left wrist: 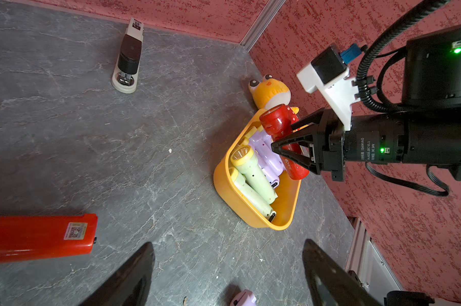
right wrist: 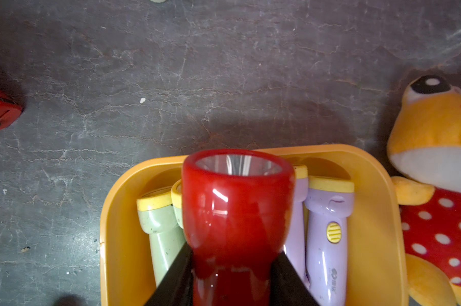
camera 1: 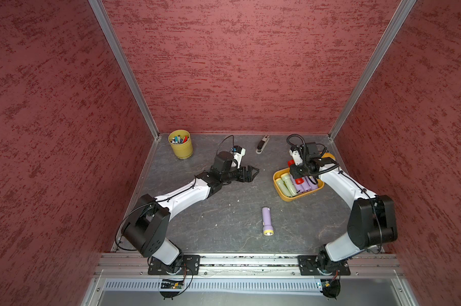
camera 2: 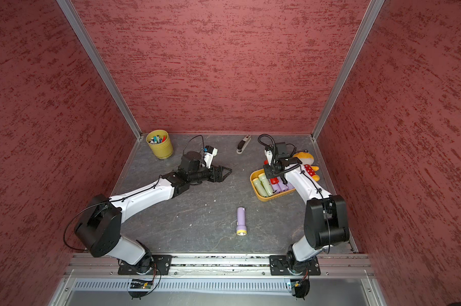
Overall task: Put the flashlights into the storage boxes
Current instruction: Place the flashlight at the storage box.
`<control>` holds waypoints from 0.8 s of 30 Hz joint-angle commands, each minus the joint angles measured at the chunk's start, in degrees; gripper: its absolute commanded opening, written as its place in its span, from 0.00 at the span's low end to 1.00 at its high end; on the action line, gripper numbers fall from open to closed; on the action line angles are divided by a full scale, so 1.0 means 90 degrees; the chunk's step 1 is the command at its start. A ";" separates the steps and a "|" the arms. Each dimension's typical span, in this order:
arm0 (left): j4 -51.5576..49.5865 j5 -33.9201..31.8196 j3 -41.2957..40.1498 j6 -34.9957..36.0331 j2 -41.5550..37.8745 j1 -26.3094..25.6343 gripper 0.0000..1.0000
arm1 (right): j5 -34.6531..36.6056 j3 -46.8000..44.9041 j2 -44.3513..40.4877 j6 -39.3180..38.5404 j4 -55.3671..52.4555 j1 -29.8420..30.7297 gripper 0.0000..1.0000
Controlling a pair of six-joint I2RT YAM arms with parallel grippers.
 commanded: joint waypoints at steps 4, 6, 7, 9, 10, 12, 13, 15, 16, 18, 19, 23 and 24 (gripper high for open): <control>-0.0081 -0.0119 -0.0070 0.0045 -0.0169 -0.0056 0.87 | -0.0082 0.0362 0.0328 -0.0105 -0.0172 -0.0066 0.31; -0.0120 -0.0144 -0.0062 0.0089 -0.0191 -0.0048 0.88 | -0.0070 0.0356 0.0403 -0.0080 -0.0245 -0.0070 0.31; -0.0135 -0.0162 -0.0069 0.0101 -0.0203 -0.0047 0.88 | -0.0052 0.0335 0.0414 -0.0074 -0.0271 -0.0066 0.31; -0.0141 -0.0202 -0.0077 0.0135 -0.0231 -0.0047 0.88 | -0.0028 0.0271 0.0388 -0.0056 -0.0344 -0.0074 0.31; -0.0144 -0.0205 -0.0088 0.0136 -0.0237 -0.0047 0.88 | -0.0026 0.0235 0.0361 -0.0042 -0.0347 -0.0068 0.31; -0.0138 -0.0215 -0.0088 0.0136 -0.0221 -0.0047 0.88 | -0.0017 0.0126 0.0284 -0.0036 -0.0336 -0.0076 0.32; -0.0140 -0.0203 -0.0092 0.0130 -0.0201 -0.0047 0.88 | -0.0016 0.0070 0.0249 -0.0031 -0.0327 -0.0084 0.32; -0.0116 -0.0175 -0.0104 0.0110 -0.0175 -0.0047 0.88 | 0.0023 -0.0032 0.0201 -0.0026 -0.0315 -0.0080 0.33; -0.0106 -0.0168 -0.0104 0.0106 -0.0165 -0.0047 0.88 | 0.0039 -0.0072 0.0201 -0.0026 -0.0306 -0.0079 0.34; -0.0083 -0.0141 -0.0100 0.0087 -0.0145 -0.0047 0.88 | 0.0070 -0.0134 0.0228 -0.0043 -0.0261 -0.0093 0.34; -0.0081 -0.0130 -0.0103 0.0087 -0.0142 -0.0047 0.88 | 0.0100 -0.0135 0.0254 -0.0046 -0.0247 -0.0094 0.34; -0.0073 -0.0127 -0.0113 0.0087 -0.0173 -0.0056 0.88 | 0.0221 -0.0072 0.0340 -0.0040 -0.0314 -0.0093 0.36; -0.0072 -0.0130 -0.0126 0.0087 -0.0182 -0.0056 0.88 | 0.0254 -0.0062 0.0350 -0.0046 -0.0337 -0.0085 0.38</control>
